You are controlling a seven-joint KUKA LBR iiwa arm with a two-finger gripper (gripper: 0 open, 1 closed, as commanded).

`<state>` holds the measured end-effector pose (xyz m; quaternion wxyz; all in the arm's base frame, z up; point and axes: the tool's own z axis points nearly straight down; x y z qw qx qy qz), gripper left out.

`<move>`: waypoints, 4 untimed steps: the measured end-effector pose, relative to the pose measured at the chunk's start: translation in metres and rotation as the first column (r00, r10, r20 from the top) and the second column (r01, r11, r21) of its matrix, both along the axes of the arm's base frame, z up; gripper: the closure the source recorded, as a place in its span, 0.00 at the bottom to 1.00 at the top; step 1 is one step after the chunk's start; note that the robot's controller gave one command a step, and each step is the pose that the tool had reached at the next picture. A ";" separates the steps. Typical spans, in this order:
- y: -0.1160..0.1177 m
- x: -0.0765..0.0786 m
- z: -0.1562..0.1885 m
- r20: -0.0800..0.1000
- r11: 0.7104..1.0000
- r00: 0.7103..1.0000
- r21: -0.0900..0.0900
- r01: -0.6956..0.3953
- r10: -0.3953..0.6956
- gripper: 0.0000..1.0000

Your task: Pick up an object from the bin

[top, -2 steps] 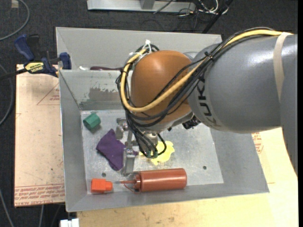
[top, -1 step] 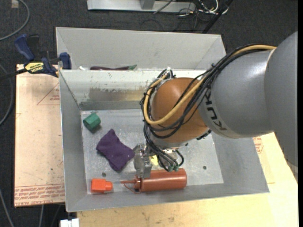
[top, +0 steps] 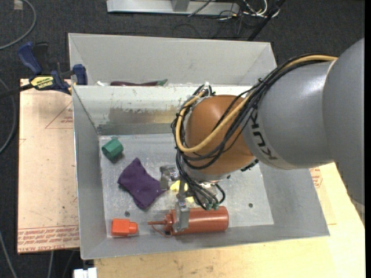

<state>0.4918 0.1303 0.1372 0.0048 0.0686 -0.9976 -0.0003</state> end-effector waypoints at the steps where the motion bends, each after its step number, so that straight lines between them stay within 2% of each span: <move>1: 0.000 0.000 0.000 0.000 1.000 1.000 0.000 0.000 0.000 0.00; 2: -0.007 0.001 -0.015 0.008 0.999 0.999 0.003 -0.052 0.052 0.00; 3: -0.035 -0.004 -0.058 0.008 0.997 0.997 0.003 -0.083 0.083 0.00; 4: -0.038 -0.003 -0.067 0.010 0.984 0.984 0.005 -0.176 0.176 1.00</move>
Offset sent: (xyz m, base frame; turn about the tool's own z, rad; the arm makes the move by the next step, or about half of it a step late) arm -0.0014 -0.0336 -0.0666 -0.1666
